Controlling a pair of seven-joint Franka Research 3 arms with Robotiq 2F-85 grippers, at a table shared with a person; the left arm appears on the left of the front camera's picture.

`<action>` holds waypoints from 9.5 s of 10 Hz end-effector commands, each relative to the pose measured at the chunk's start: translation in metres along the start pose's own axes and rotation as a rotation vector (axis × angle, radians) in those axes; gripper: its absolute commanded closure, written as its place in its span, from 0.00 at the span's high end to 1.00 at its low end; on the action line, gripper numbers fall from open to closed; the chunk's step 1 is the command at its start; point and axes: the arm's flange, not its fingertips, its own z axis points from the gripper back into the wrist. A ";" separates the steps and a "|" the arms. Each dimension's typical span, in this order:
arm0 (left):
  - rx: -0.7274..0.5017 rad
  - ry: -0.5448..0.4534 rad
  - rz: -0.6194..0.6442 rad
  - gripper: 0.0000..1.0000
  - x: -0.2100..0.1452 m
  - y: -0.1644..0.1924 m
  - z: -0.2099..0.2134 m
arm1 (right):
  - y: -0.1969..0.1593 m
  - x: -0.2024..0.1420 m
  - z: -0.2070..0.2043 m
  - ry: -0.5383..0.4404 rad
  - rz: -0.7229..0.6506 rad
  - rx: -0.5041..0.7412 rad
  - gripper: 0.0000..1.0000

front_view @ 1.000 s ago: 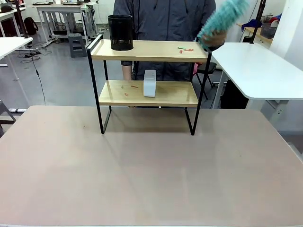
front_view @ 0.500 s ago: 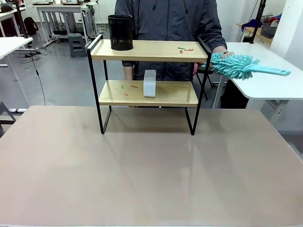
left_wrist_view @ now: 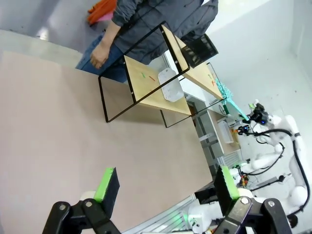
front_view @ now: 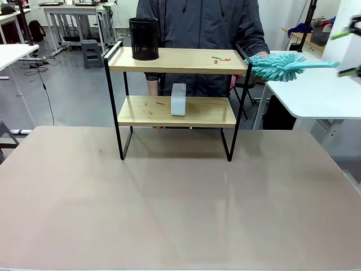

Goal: Clean the shelf.
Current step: Pick up the Duster from the human, then clean the specific tier of the Shelf with the Duster once objects are removed.

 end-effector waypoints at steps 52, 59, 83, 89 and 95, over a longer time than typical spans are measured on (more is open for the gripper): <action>-0.010 -0.006 -0.022 1.00 0.002 -0.002 -0.001 | 0.014 -0.328 -0.115 0.173 1.271 -0.541 0.13; -0.010 -0.006 -0.022 1.00 0.002 -0.002 -0.001 | 0.041 -0.322 -0.112 -0.029 1.231 -0.619 0.13; -0.010 -0.006 -0.022 1.00 0.002 -0.002 -0.001 | 0.074 -0.228 -0.343 0.178 1.263 -0.509 0.13; -0.010 -0.006 -0.022 1.00 0.002 -0.002 -0.001 | 0.040 -0.257 -0.186 0.498 1.579 -0.395 0.13; -0.010 -0.006 -0.022 1.00 0.002 -0.002 -0.001 | 0.024 -0.268 -0.133 0.428 1.545 -0.319 0.13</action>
